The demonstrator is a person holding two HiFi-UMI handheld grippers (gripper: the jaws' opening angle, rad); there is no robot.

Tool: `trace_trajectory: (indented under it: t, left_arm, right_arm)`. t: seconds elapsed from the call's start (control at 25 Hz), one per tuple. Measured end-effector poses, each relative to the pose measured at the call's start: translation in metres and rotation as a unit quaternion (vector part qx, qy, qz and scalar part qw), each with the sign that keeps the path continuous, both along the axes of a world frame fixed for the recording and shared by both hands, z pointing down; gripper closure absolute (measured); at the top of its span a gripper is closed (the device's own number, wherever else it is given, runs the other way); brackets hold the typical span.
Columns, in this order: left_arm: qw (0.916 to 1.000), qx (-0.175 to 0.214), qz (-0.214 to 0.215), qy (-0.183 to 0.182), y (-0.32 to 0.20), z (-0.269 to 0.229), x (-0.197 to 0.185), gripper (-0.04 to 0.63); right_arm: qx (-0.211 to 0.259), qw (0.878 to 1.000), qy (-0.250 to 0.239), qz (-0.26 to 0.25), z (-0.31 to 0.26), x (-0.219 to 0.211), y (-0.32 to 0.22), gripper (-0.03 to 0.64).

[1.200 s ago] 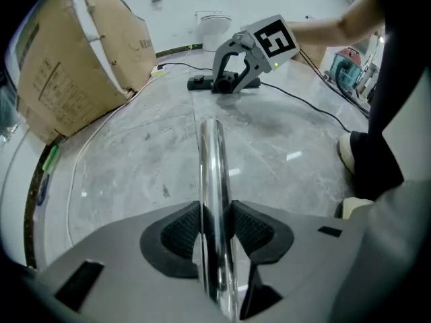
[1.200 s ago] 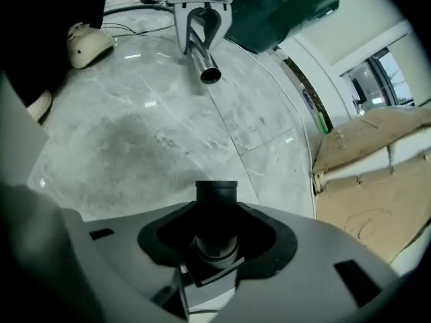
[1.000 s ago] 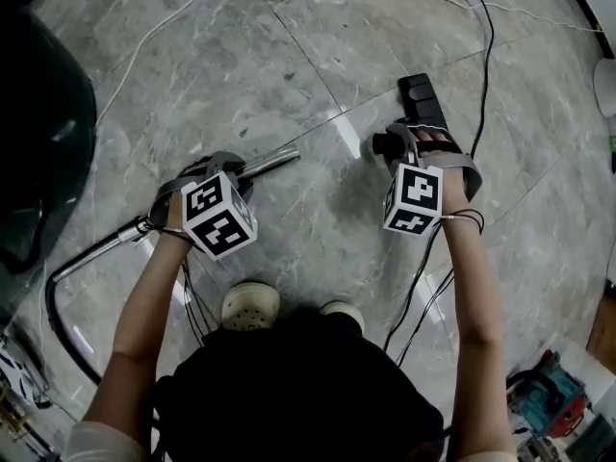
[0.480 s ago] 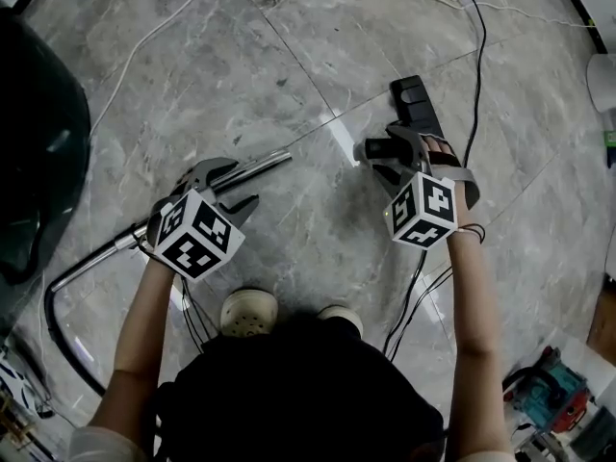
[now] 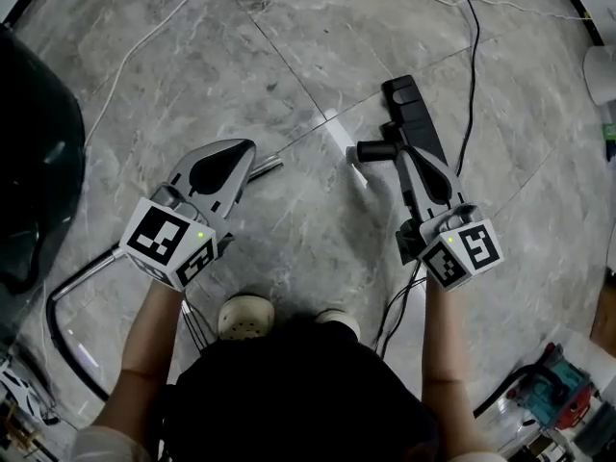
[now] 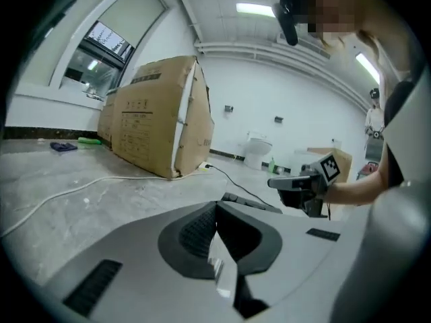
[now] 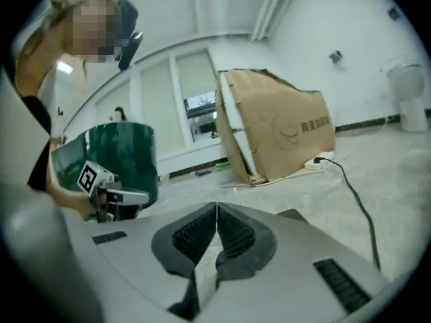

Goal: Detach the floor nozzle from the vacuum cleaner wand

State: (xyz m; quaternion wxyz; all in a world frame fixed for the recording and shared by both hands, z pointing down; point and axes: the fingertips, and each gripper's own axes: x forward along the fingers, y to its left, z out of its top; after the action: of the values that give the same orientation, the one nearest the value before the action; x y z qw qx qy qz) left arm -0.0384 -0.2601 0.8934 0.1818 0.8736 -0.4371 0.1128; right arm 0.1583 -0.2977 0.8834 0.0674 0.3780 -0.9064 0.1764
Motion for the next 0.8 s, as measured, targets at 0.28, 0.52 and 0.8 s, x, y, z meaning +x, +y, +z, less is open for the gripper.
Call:
trace_trajectory:
  t: [0.28,0.52,0.8]
  left_arm:
    - [0.9975,0.064,-0.011,0.028,-0.019,-0.059,0.011,0.584]
    - [0.9955,0.091,-0.029,-0.004,-0.025,-0.191,0.009,0.584]
    - [0.9942,0.089,-0.056,-0.025,-0.009,-0.360,-0.002,0.584]
  right_arm:
    - [0.014,0.994,-0.075,0.077,-0.051,0.018,-0.007,0.603]
    - [0.036,0.997,-0.036,0.064,-0.180,0.010,0.002,0.603]
    - [0.015,0.995,-0.057,0.080,-0.344,0.000,0.014,0.601]
